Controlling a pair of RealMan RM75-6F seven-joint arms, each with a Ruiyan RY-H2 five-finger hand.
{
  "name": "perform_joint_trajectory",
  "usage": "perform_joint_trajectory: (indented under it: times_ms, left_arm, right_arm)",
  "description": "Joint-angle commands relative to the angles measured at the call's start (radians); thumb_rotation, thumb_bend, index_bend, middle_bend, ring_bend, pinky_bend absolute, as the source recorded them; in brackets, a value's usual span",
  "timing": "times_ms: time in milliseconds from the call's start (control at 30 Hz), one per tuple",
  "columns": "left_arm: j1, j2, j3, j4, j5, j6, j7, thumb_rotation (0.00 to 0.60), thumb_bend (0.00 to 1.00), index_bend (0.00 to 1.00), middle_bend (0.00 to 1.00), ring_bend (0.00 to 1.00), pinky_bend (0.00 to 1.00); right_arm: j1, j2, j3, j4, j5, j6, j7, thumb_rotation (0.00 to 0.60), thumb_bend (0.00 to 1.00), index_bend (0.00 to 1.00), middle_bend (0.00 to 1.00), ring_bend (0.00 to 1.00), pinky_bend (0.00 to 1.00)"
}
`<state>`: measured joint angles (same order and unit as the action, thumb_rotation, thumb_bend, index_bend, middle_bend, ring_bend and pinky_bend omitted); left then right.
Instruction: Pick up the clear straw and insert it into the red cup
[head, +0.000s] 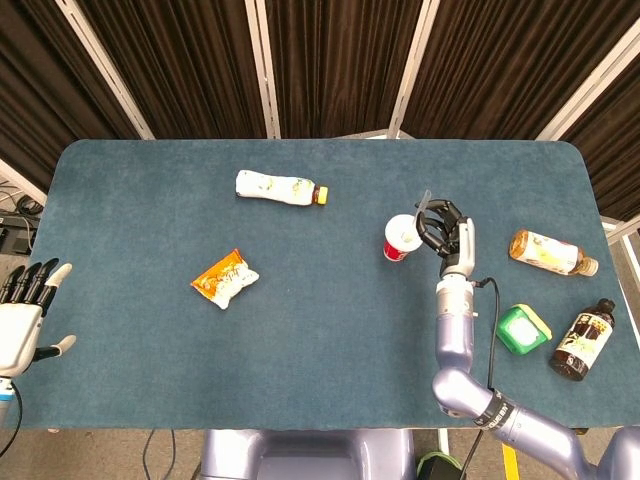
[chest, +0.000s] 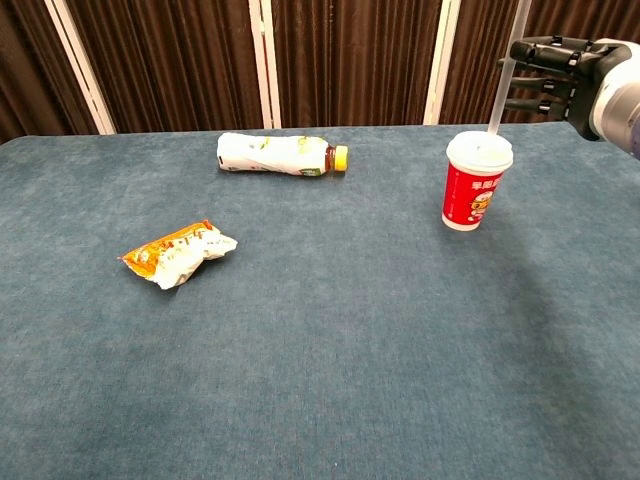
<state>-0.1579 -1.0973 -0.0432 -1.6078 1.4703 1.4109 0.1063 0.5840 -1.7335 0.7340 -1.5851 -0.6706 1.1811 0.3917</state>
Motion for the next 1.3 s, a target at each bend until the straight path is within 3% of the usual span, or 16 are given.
perform_joint_trajectory:
  times_ms: [33,200,433,933,1067,1233,1300]
  left_arm:
    - [0.000,0.000,0.000,0.000,0.000,0.000,0.000,0.600,0.08,0.00,0.00,0.00,0.00]
    - [0.000,0.000,0.000,0.000,0.000,0.000,0.000,0.600,0.08,0.00,0.00,0.00,0.00]
    - [0.000,0.000,0.000,0.000,0.000,0.000,0.000,0.600,0.08,0.00,0.00,0.00,0.00]
    - [0.000,0.000,0.000,-0.001,-0.001,0.000,-0.001,0.600,0.08,0.00,0.00,0.00,0.00]
    - [0.000,0.000,0.000,-0.001,0.000,0.000,-0.002,0.600,0.08,0.00,0.00,0.00,0.00]
    - [0.000,0.000,0.000,-0.002,-0.001,0.000,0.001,0.600,0.08,0.00,0.00,0.00,0.00]
    - [0.001,0.000,0.000,-0.003,-0.001,0.001,0.003,0.600,0.08,0.00,0.00,0.00,0.00]
  right_arm:
    - [-0.001,-0.001,0.000,0.002,0.003,0.000,0.001,0.600,0.42,0.56,0.41,0.24,0.33]
    - [-0.007,-0.001,-0.011,0.008,0.004,-0.011,0.005,0.600,0.41,0.55,0.36,0.19,0.27]
    - [-0.023,0.006,-0.043,0.014,-0.012,-0.043,0.017,0.600,0.40,0.40,0.24,0.09,0.12]
    - [-0.060,0.038,-0.074,-0.019,-0.073,-0.040,0.028,0.600,0.35,0.28,0.16,0.02,0.00]
    - [-0.099,0.098,-0.100,-0.054,-0.127,0.007,-0.021,0.600,0.20,0.28,0.15,0.02,0.00]
    - [-0.166,0.212,-0.164,-0.097,-0.205,0.073,-0.138,0.600,0.15,0.27,0.15,0.02,0.00]
    - [-0.197,0.276,-0.221,-0.098,-0.271,0.096,-0.215,0.600,0.14,0.26,0.13,0.01,0.00]
